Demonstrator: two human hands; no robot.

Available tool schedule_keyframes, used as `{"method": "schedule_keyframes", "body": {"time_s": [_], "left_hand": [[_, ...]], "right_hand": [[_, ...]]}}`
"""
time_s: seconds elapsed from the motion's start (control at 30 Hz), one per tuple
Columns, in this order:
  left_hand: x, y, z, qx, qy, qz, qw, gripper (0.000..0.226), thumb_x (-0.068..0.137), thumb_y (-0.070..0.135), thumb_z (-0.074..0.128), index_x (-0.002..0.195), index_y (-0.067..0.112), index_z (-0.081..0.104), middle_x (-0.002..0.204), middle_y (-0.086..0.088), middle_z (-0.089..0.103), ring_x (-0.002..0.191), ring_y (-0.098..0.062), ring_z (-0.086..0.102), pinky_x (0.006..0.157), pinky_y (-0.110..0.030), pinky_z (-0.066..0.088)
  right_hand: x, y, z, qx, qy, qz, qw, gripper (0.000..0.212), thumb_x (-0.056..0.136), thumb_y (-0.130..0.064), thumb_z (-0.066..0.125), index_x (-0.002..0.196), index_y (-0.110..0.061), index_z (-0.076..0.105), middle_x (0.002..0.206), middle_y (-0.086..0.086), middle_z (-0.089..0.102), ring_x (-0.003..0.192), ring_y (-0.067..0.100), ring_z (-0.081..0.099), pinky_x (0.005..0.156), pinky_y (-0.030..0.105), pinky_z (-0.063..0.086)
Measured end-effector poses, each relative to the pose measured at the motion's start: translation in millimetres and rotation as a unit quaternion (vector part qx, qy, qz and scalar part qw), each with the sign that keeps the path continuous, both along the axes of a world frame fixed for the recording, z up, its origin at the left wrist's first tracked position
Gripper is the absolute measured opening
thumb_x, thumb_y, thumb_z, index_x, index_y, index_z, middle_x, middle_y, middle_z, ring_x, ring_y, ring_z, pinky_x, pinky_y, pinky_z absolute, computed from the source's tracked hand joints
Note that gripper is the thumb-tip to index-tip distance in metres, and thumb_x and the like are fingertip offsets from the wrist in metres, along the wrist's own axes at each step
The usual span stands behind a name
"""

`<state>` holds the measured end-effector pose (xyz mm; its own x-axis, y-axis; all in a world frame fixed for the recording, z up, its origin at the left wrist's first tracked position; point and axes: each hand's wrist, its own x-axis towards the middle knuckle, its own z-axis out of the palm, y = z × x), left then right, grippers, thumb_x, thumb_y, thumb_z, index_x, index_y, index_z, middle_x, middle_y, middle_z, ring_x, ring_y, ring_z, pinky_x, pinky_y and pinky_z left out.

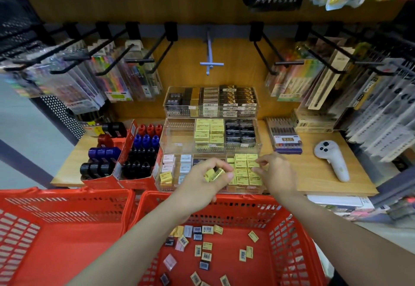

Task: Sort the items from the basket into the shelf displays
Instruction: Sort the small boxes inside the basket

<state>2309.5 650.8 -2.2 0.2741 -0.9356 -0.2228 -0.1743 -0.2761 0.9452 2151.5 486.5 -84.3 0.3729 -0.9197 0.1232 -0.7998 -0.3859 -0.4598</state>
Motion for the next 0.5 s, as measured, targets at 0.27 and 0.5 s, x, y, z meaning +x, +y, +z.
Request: {"method": "schedule_keyframes", "body": {"time_s": [0.27,0.5], "left_hand": [[3,4,2,-0.068,-0.186,-0.046,0.979,0.024,0.091,0.030,0.069,0.110,0.033,0.054,0.110,0.009,0.054,0.104,0.006,0.049,0.087,-0.006,0.035],[-13,7,11,-0.120,-0.178,-0.046,0.976,0.028,0.086,0.023,0.074,0.085,0.035,0.049,0.100,0.007,0.054,0.089,-0.002,0.051,0.075,-0.012,0.038]], "right_hand": [[6,41,94,0.448,-0.272,0.120,0.843,0.033,0.084,-0.033,0.072,0.108,-0.011,0.067,0.105,0.014,0.072,0.084,0.022,0.075,0.070,0.028,0.061],[0,84,130,0.429,-0.281,0.099,0.853,0.028,0.074,-0.014,0.084,0.099,-0.007,0.074,0.101,0.014,0.072,0.084,0.020,0.073,0.067,0.025,0.058]]}}
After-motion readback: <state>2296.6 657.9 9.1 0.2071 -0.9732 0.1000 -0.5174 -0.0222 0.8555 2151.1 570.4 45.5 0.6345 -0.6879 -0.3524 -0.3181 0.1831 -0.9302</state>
